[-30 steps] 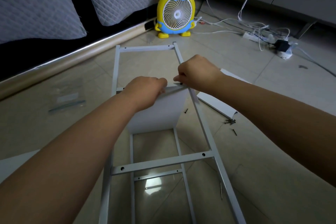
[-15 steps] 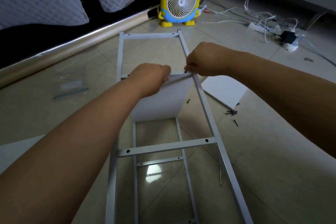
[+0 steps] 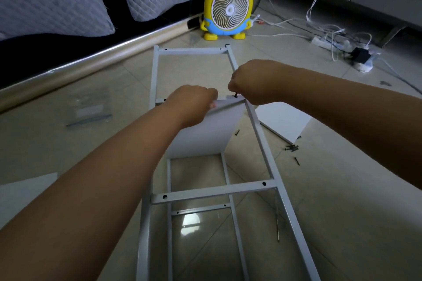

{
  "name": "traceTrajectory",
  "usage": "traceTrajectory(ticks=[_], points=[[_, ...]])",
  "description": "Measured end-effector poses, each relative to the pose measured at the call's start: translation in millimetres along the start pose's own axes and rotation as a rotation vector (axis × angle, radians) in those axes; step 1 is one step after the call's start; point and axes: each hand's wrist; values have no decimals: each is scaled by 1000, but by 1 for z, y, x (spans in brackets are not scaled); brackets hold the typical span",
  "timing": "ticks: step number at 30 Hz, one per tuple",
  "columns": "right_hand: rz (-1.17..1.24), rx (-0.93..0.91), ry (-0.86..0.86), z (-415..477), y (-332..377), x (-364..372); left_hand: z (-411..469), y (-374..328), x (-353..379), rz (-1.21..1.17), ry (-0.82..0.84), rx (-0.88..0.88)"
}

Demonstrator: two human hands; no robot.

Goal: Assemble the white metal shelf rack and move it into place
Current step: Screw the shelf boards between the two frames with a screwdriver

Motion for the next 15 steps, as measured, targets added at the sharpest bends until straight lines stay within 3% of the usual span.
traceTrajectory(ticks=[7,15], points=[[-156,-40,50,6,4,-5,-1,0,-2,-17,19,10],[31,40,5,4,1,8,1,0,-1,-30,17,-12]])
Point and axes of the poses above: each hand's wrist, its own z-axis towards the middle knuckle, its own x-axis out of the palm, y = z × x, and after that the axes turned 2 degrees about -y, right-handed
